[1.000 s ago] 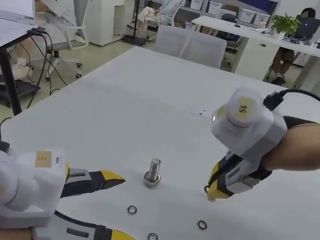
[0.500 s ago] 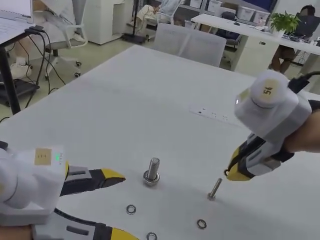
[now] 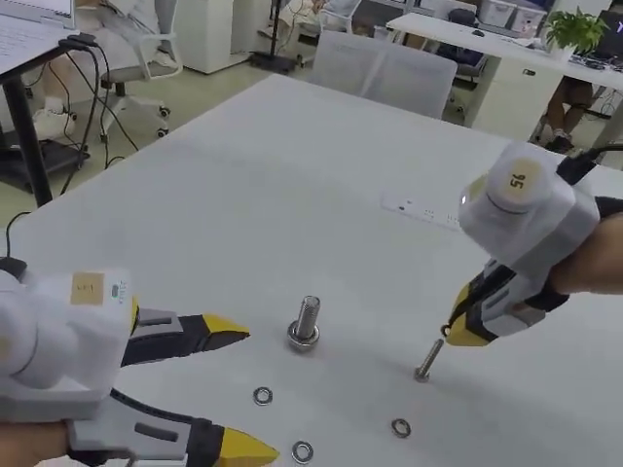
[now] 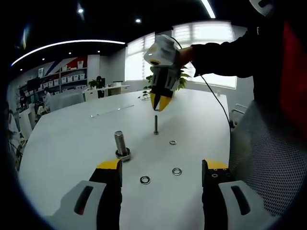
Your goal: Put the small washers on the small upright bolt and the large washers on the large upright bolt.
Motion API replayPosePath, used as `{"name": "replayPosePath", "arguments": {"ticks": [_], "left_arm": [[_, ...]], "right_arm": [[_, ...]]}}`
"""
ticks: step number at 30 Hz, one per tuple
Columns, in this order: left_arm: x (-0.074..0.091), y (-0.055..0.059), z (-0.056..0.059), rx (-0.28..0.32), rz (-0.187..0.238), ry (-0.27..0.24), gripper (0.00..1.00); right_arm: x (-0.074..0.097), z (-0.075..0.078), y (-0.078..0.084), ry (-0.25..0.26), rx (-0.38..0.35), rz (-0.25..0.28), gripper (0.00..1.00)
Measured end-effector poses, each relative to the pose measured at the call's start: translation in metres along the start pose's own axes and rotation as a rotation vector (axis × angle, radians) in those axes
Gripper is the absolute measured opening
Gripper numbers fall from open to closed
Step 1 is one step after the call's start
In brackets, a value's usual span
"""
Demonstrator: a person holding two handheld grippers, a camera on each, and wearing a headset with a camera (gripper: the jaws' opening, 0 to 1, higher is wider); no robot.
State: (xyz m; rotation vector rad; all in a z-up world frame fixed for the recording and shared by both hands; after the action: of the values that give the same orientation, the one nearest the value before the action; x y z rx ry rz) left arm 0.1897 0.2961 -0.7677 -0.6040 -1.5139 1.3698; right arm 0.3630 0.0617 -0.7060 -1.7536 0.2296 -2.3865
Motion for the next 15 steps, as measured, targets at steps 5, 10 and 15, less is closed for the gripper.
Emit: {"name": "replayPosePath", "arguments": {"ticks": [5, 10, 15], "left_arm": [[-0.0002, 0.0005, -0.0014, 0.006, 0.003, -0.005, 0.67], [-0.0009, 0.0012, -0.0021, 0.009, 0.002, -0.009, 0.67], [-0.0014, 0.0017, -0.0024, 0.013, 0.001, -0.010, 0.67]], "right_arm": [[-0.0035, -0.0009, 0.0003, -0.009, 0.006, -0.008, 0.13], [-0.0073, -0.0006, 0.0004, -0.015, 0.009, -0.010, 0.13], [-0.0098, -0.0002, 0.0007, -0.019, 0.009, -0.013, 0.13]]}}
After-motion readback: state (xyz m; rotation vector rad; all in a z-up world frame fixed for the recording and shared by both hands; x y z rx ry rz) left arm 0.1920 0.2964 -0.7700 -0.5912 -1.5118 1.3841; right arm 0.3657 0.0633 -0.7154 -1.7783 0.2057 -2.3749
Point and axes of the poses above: the centre of the closed fingertips' face, and the gripper's own axes: x roughly backward along the fingers, z roughly to its right, y roughly out of its underside, the point moved 10 cm from there along x, roughly backward along the fingers, and after that the axes turned 12 degrees about y, right-handed, at the moved point
